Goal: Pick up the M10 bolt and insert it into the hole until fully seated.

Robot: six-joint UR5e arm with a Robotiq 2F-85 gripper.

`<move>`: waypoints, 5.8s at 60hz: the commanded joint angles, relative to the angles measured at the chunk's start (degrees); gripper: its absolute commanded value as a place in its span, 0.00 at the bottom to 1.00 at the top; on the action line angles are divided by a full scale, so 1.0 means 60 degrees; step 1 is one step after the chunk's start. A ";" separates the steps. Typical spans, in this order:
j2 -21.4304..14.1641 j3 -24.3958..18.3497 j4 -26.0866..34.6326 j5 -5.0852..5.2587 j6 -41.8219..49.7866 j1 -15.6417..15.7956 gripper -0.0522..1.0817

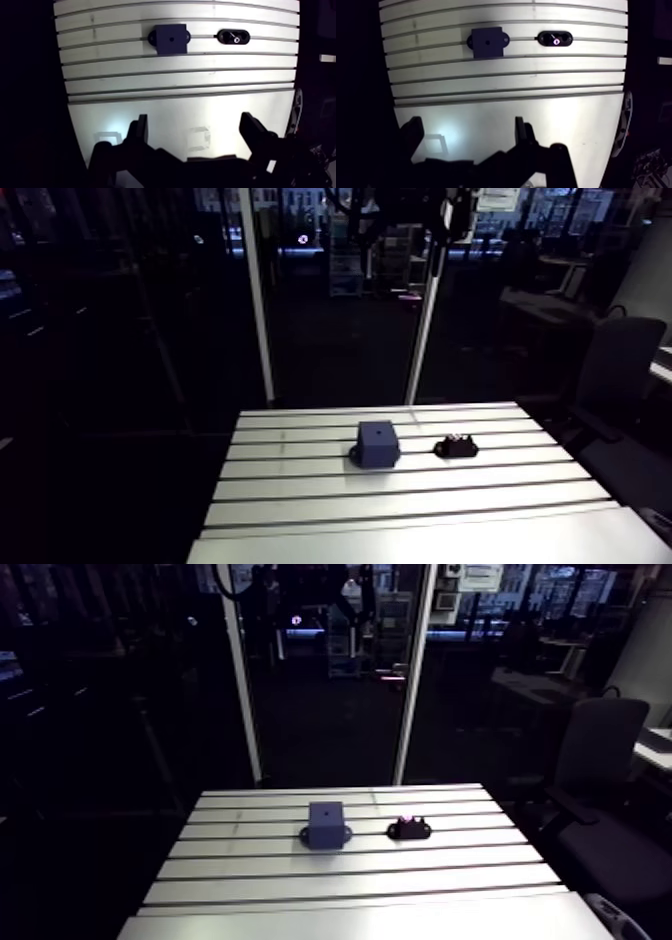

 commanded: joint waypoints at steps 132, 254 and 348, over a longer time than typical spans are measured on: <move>0.1454 0.0735 -0.1593 -0.0279 -0.2910 -0.1743 0.05; 0.2794 0.3018 -0.4761 0.0163 -0.3179 -0.3106 0.08; 0.3705 0.3194 -0.5586 0.0029 -0.3091 -0.3018 0.45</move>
